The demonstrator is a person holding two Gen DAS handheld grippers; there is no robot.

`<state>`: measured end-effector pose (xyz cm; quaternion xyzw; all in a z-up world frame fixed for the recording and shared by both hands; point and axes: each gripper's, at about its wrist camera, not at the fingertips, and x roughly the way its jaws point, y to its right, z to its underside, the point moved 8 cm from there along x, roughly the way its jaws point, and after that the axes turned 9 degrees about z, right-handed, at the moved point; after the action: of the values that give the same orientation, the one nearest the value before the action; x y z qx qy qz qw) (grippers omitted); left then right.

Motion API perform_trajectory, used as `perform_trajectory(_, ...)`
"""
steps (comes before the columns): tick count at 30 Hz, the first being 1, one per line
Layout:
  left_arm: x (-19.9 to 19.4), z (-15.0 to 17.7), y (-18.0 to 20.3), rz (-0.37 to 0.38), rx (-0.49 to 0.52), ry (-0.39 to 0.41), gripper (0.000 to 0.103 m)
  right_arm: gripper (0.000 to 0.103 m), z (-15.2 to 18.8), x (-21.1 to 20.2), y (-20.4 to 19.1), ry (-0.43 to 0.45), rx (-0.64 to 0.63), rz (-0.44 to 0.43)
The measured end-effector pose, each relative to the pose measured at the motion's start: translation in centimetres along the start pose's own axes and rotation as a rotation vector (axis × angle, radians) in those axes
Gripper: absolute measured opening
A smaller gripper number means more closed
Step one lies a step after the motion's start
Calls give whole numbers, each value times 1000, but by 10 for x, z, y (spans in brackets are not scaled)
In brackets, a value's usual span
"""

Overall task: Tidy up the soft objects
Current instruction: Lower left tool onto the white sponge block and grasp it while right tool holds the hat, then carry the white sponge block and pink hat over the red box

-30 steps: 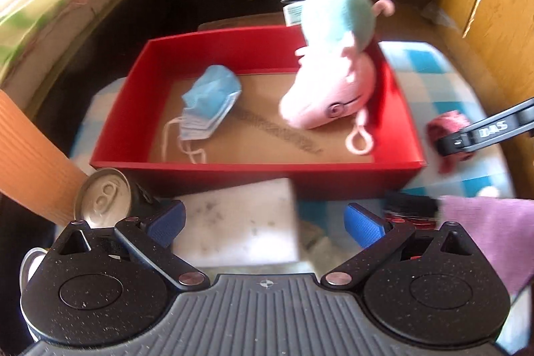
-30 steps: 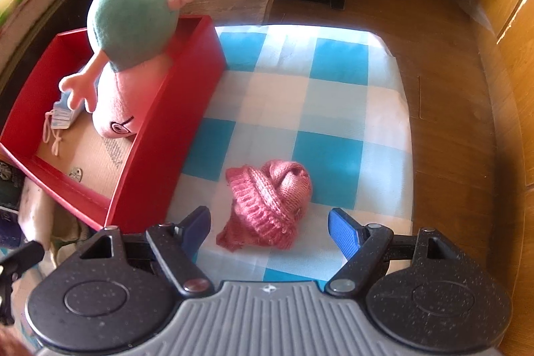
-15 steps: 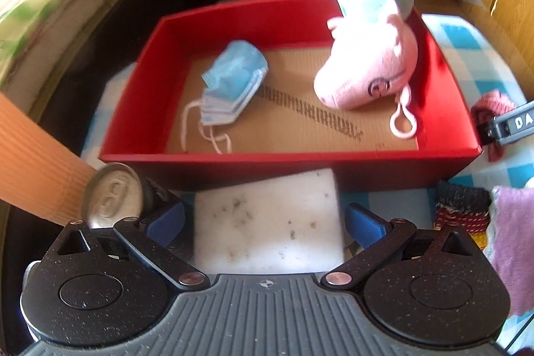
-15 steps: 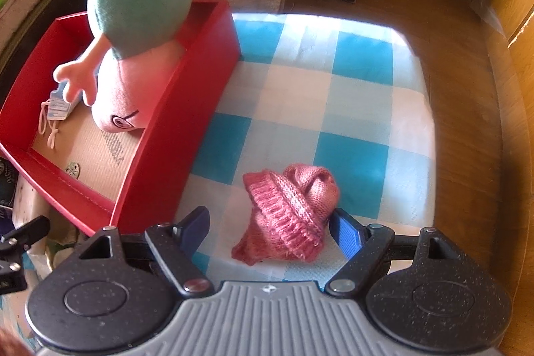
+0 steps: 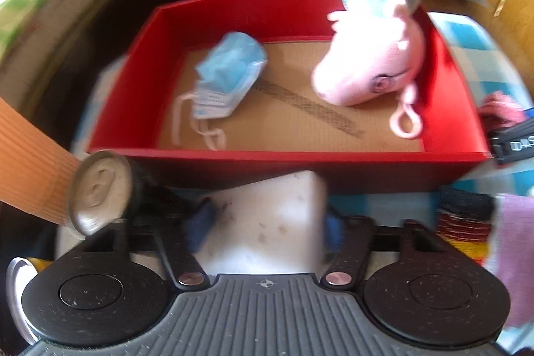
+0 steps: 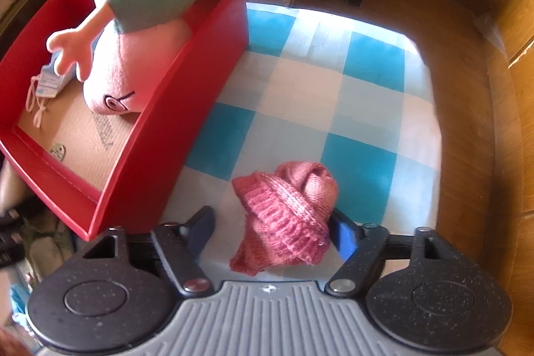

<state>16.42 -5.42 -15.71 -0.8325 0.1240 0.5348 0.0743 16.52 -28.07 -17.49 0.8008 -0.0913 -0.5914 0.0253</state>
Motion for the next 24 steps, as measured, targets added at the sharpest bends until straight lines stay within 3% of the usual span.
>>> perform_trajectory(4, -4, 3, 3, -18, 31, 9, 57, 25, 1, -4, 6, 4, 12, 2)
perform_trajectory(7, -13, 4, 7, -7, 38, 28, 49, 20, 4, -6, 7, 9, 11, 1)
perform_trajectory(16, -35, 3, 11, 30, 48, 73, 36, 17, 5, -24, 10, 42, 27, -12)
perform_trajectory(24, -54, 0, 9, 70, 29, 111, 32, 17, 5, -49, 13, 81, 27, -14)
